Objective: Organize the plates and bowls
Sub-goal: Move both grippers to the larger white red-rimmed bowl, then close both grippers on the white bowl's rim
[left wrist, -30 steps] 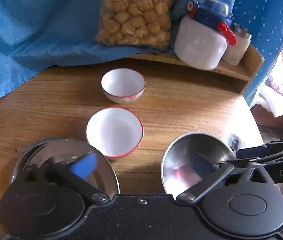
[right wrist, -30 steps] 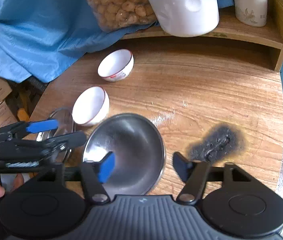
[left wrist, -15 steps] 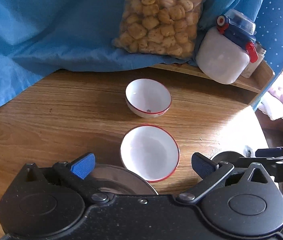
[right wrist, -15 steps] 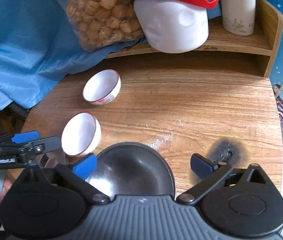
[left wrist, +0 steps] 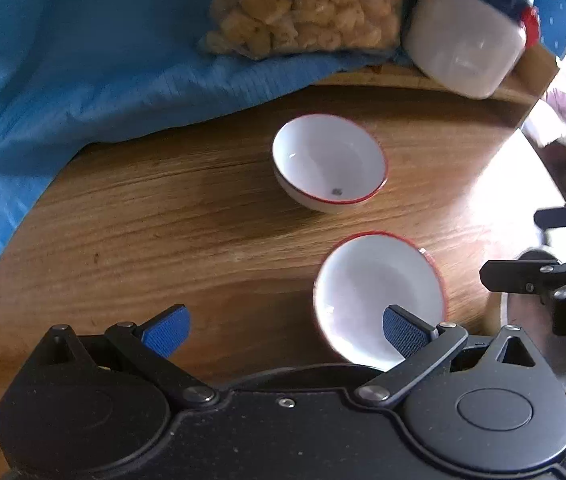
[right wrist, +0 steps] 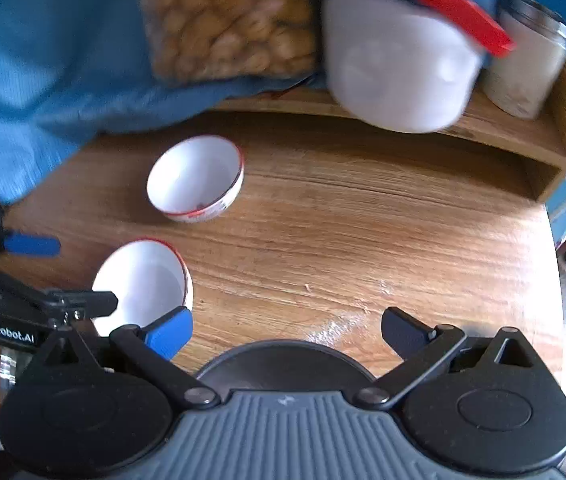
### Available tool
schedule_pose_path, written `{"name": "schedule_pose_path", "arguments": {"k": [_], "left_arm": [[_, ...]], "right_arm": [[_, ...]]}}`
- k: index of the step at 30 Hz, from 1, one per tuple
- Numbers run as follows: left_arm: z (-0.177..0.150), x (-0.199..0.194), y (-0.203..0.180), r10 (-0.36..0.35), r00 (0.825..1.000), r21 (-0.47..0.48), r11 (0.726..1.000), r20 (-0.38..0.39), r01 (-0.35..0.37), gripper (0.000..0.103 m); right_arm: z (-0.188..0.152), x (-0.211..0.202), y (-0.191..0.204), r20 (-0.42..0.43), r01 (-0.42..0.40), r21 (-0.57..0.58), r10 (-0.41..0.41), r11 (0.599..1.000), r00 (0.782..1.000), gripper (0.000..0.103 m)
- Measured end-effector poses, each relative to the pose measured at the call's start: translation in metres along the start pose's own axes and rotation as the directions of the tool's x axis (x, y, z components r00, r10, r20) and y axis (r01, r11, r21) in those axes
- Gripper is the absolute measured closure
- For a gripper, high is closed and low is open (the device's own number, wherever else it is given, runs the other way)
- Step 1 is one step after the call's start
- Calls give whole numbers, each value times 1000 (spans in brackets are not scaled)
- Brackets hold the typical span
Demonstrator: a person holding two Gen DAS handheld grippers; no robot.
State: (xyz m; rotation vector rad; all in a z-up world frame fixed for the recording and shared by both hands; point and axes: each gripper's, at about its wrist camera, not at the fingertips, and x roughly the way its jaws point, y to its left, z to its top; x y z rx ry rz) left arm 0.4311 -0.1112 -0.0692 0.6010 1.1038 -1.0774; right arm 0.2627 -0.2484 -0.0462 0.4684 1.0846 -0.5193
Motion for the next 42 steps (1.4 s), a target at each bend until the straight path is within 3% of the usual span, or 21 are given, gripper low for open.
{"name": "schedule_pose_path", "arguments": {"k": [15, 29, 35, 38, 42], "left_arm": [[10, 29, 21, 14, 995, 30, 999, -101, -11, 1], [9, 21, 14, 69, 996, 71, 995, -61, -65, 2], [13, 23, 7, 28, 996, 58, 998, -86, -23, 15], [13, 24, 4, 14, 996, 53, 999, -90, -9, 19], [15, 22, 3, -12, 996, 42, 999, -91, 16, 34]], "right_arm": [[-4, 32, 42, -56, 50, -73, -55, 996, 997, 1], [-5, 44, 51, -77, 61, -104, -69, 993, 995, 7], [-6, 42, 54, -78, 17, -116, -27, 993, 997, 31], [-5, 42, 52, -92, -49, -89, 41, 995, 995, 51], [-3, 43, 54, -101, -112, -72, 105, 991, 989, 77]]}}
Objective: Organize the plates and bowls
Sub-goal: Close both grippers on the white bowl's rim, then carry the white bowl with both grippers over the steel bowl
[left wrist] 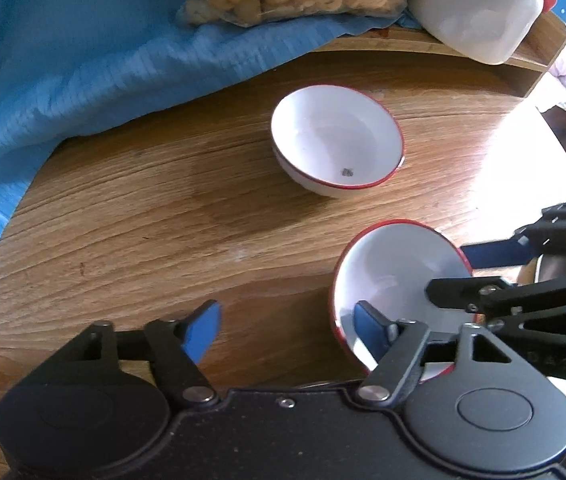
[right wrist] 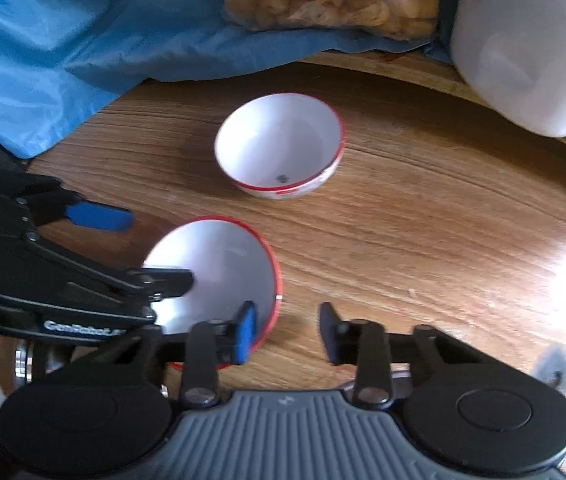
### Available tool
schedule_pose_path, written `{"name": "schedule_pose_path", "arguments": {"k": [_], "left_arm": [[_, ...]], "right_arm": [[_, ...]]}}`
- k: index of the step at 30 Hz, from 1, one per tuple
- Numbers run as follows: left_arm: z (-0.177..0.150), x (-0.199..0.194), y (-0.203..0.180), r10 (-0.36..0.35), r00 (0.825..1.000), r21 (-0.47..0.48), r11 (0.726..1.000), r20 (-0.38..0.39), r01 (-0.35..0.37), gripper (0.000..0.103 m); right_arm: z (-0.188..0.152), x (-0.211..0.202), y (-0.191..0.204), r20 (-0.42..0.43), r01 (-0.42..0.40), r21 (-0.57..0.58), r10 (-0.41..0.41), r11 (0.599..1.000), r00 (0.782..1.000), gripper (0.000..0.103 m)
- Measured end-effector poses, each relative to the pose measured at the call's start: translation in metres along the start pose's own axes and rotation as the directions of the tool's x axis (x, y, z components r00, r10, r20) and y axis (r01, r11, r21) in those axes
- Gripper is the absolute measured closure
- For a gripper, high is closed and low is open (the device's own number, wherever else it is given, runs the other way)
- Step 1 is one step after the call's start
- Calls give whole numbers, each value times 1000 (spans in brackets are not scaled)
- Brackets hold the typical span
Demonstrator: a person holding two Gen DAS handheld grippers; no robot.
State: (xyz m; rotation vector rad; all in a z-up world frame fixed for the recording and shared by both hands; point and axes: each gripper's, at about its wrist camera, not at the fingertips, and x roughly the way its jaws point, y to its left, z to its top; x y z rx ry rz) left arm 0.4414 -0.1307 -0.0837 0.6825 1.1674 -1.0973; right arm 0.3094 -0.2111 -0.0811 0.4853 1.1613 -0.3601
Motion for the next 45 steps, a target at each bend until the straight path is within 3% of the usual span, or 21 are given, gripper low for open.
{"name": "schedule_pose_path", "arguments": {"k": [1, 3, 11, 14, 19, 30, 34, 45], "left_arm": [[0, 0, -1, -6, 1000, 1, 1000, 3, 6, 36], [-3, -4, -4, -26, 1000, 14, 1000, 16, 26, 51], [-6, -7, -10, -105, 994, -27, 994, 29, 106, 88], [-9, -9, -14, -80, 996, -49, 995, 47, 82, 89], [-11, -15, -11, -72, 995, -129, 988, 71, 81, 95], [-8, -39, -35, 10, 987, -162, 987, 161, 17, 96], [-3, -54, -51, 32, 982, -129, 992, 186, -8, 96], [6, -81, -95, -6, 959, -98, 995, 282, 35, 96]], "right_arm": [[0, 1, 1, -1, -9, -2, 9, 1000, 1000, 82], [0, 2, 2, -1, -24, -5, 24, 1000, 1000, 87], [3, 6, -4, -11, -68, -10, 68, 998, 998, 87], [2, 6, -6, -5, -80, 6, 80, 997, 997, 89], [0, 2, -22, 12, -125, 132, 124, 983, 992, 95], [-4, -25, -42, 130, -160, 112, 145, 981, 981, 97], [-5, -41, -47, 160, -162, 90, 147, 983, 976, 97], [-23, -95, -79, 249, -143, 89, 117, 986, 961, 96]]}}
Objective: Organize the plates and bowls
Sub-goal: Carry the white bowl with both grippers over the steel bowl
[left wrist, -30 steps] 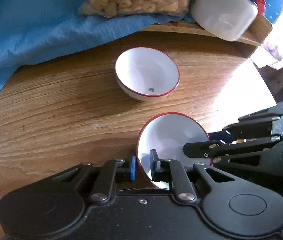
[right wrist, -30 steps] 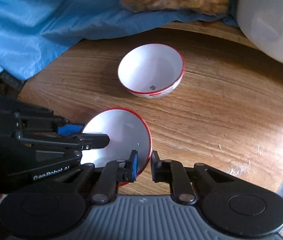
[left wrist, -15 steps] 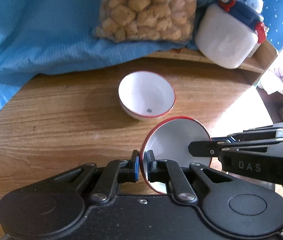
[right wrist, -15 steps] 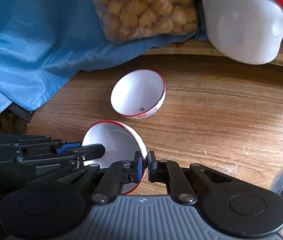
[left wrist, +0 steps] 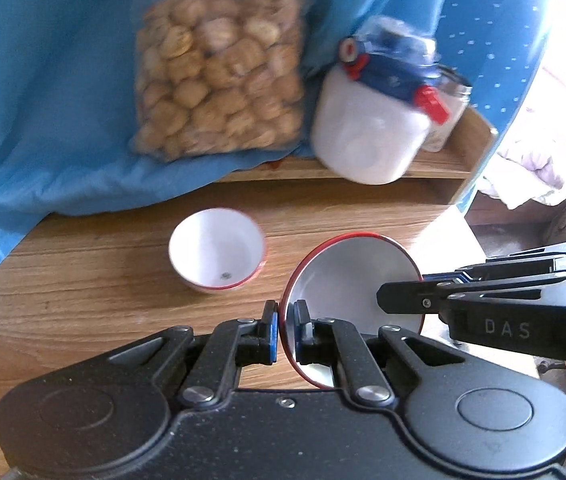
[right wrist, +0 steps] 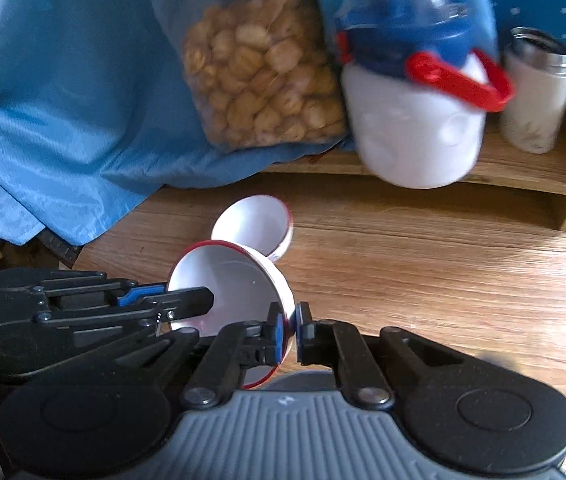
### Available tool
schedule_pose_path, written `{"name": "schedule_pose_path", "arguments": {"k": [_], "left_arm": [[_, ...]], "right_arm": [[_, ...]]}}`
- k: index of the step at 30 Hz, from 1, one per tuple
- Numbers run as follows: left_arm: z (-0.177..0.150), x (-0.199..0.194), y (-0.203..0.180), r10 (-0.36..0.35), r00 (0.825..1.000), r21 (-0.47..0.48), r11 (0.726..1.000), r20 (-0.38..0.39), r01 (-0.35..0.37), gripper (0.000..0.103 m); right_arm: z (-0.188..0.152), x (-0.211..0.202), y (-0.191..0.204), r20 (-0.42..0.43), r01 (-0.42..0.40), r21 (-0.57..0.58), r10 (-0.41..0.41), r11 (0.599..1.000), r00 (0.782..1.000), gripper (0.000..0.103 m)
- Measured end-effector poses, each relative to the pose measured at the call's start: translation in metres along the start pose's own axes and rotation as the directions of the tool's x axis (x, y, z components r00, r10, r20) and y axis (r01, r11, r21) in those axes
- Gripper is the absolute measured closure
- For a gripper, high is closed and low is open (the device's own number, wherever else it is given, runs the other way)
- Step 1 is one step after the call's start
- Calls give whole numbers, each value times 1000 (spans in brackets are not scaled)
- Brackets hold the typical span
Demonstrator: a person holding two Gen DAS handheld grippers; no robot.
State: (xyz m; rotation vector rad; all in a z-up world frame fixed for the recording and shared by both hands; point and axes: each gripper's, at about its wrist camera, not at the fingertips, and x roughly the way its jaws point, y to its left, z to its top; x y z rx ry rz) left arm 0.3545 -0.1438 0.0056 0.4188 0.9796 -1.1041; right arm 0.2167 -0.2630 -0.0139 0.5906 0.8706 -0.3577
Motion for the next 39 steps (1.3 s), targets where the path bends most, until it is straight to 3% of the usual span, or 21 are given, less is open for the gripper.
{"name": "schedule_pose_path", "arguments": {"k": [16, 23, 39], "left_arm": [[-36, 12, -53, -66, 990, 14, 998, -126, 69, 96], [-42, 15, -62, -15, 983, 56, 998, -185, 26, 95], [-47, 26, -55, 0, 962, 7, 1000, -272, 2, 95]], "right_arm": [[-48, -28, -47, -104, 11, 34, -7, 999, 995, 95], [-61, -25, -52, -142, -24, 28, 27, 999, 989, 95], [-65, -8, -52, -206, -48, 3, 47, 999, 977, 95]]}}
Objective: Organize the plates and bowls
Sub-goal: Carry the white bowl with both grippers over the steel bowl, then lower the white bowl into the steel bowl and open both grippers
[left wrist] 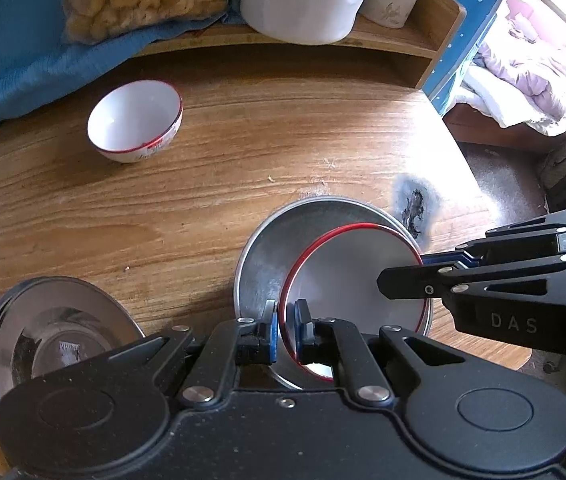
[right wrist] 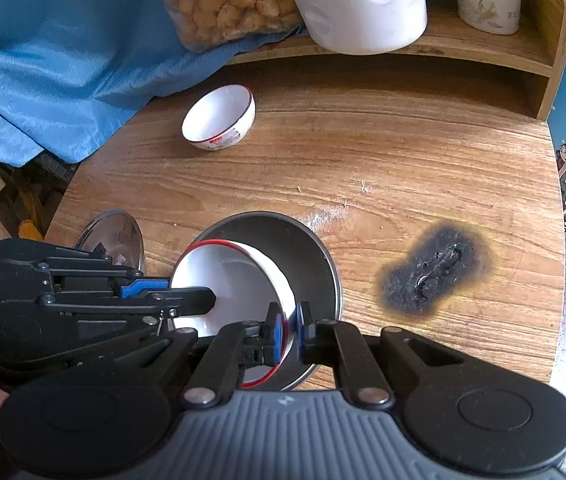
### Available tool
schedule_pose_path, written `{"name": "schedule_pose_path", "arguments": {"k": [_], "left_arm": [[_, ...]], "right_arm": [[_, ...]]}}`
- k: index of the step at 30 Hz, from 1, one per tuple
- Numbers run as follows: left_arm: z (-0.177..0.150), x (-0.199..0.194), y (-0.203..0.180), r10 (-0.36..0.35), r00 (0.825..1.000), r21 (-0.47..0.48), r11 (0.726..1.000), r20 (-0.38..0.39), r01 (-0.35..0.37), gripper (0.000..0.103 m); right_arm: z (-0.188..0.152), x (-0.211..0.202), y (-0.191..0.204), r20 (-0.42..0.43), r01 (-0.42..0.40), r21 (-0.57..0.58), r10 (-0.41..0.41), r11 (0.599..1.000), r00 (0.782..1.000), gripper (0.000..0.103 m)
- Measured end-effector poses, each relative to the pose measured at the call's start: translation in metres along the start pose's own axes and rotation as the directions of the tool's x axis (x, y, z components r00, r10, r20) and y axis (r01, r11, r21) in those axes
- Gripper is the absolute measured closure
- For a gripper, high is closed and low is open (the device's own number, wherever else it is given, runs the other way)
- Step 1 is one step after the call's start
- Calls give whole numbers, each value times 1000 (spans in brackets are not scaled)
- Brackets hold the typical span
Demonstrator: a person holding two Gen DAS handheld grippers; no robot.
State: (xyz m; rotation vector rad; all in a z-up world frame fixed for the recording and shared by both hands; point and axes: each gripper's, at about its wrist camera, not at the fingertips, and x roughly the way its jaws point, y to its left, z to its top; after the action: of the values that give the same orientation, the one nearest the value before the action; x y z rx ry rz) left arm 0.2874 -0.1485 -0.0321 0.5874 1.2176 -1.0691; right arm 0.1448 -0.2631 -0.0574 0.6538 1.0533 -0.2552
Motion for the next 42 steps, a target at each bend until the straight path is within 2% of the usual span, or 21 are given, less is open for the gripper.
{"name": "schedule_pose_path", "arguments": {"k": [17, 30, 34, 36, 42], "left_arm": [[1, 13, 5, -9, 999, 7, 1000, -51, 9, 95], [4, 12, 9, -17, 999, 10, 1000, -44, 17, 94], [4, 11, 11, -23, 999, 7, 1000, -42, 23, 94], [6, 11, 13, -31, 999, -1, 1000, -39, 31, 90], [8, 8, 17, -41, 999, -13, 999, -30, 41, 90]], "right_arm": [[2, 15, -6, -38, 6, 54, -4, 999, 999, 95], [6, 18, -2, -39, 36, 64, -33, 997, 999, 94], [6, 18, -1, -35, 41, 67, -39, 997, 999, 91], [7, 17, -1, -28, 54, 66, -53, 996, 998, 89], [10, 16, 1, -19, 63, 63, -62, 996, 998, 89]]}}
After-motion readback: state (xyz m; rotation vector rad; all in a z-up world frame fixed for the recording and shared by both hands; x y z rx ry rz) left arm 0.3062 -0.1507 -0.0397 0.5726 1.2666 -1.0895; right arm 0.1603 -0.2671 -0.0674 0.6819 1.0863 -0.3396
